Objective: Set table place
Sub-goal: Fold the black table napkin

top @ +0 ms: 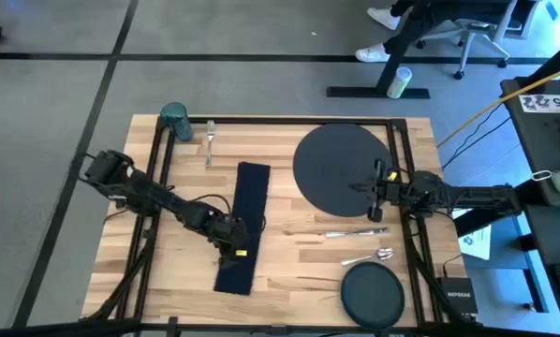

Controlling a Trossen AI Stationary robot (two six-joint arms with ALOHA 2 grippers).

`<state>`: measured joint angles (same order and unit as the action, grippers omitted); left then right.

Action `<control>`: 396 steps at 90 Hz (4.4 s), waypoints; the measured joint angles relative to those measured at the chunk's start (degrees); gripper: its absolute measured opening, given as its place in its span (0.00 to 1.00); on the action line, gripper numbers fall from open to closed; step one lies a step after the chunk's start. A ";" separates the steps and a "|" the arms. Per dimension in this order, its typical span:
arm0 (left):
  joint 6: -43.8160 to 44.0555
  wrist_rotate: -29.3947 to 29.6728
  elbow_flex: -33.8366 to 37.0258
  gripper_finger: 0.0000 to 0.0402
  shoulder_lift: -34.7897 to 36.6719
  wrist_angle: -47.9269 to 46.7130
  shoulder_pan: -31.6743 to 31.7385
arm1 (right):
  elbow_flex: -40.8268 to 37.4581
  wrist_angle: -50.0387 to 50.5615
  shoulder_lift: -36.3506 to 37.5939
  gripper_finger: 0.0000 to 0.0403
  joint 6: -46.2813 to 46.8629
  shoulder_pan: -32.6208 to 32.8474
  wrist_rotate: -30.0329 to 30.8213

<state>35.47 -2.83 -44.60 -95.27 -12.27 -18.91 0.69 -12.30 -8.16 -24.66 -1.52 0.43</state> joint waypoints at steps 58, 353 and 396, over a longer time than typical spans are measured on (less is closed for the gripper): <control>-5.99 2.50 -4.59 0.00 11.92 -5.94 10.02 | 0.00 -0.11 -0.02 0.00 0.39 0.02 -0.04; -19.31 -15.59 -4.43 0.00 -1.12 7.33 58.15 | 0.00 1.84 0.00 0.00 0.37 -0.01 1.68; -28.56 -11.79 -4.48 0.00 15.17 5.49 46.48 | 0.00 1.97 0.00 0.00 0.37 -0.01 2.58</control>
<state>6.91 -14.62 -49.08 -80.10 -6.78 27.58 0.69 -10.33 -8.16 -24.29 -1.53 3.01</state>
